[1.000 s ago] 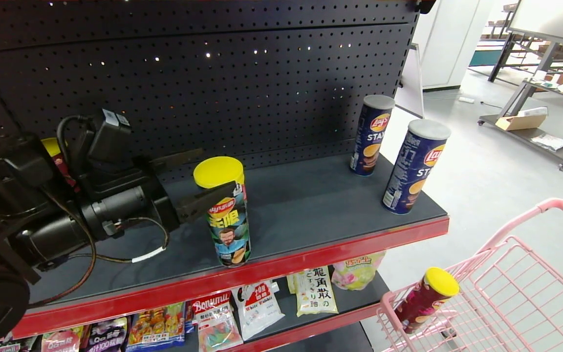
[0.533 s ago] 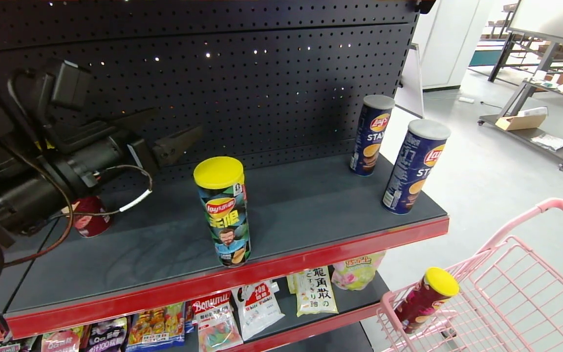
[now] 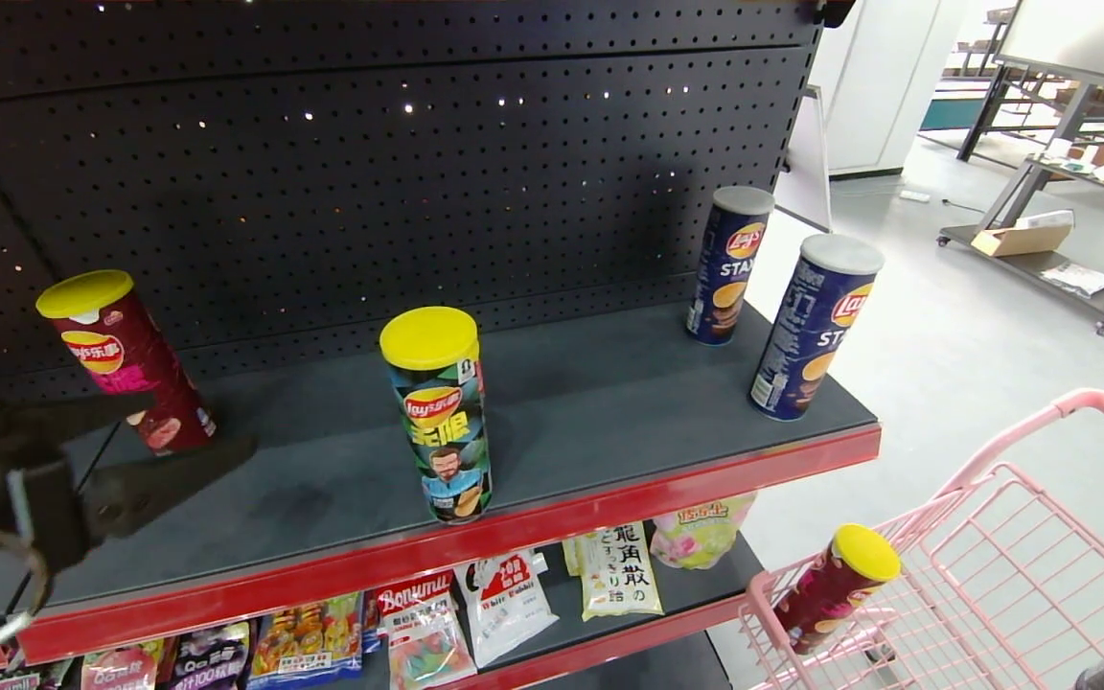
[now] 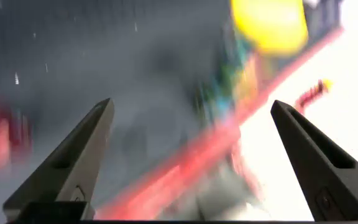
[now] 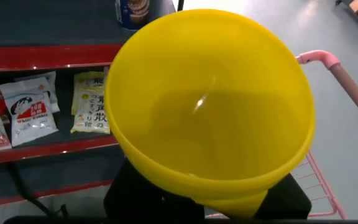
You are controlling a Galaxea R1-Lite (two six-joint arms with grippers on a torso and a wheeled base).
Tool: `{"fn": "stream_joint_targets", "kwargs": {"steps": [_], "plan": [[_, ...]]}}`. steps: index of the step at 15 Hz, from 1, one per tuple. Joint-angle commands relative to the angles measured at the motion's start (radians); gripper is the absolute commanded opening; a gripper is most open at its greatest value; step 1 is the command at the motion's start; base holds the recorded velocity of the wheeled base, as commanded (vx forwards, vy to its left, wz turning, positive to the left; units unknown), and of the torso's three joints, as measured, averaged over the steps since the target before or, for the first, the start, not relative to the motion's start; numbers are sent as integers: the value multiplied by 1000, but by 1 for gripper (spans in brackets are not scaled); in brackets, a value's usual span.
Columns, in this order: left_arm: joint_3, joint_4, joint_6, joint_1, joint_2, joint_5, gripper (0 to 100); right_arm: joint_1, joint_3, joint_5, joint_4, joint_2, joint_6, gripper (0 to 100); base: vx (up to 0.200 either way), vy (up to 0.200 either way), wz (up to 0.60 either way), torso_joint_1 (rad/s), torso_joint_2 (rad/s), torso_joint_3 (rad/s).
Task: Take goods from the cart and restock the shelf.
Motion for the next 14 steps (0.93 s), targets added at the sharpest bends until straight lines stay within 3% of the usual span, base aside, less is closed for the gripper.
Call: {"fn": "stream_joint_targets", "kwargs": {"steps": [1,3,5,7,11,14], "plan": [[77,344,29,4,-439,-1,100,-3,-2,7,3,66,-2,0,0,0,0,0,0,0],[152,369,29,6,-535,7,100,-1,8,8,3,69,-2,0,0,0,0,0,0,0],[189,369,37,6,-566,13,100,2,24,10,-1,67,-2,0,0,0,600,0,0,2],[197,366,57,6,-558,24,100,4,27,10,-3,66,-2,0,0,0,600,2,-3,5],[204,366,59,6,-557,24,100,4,30,19,-4,67,0,0,0,0,600,4,1,5],[234,361,57,6,-574,29,100,7,-18,51,-17,115,-6,0,0,0,0,0,0,0]]}}
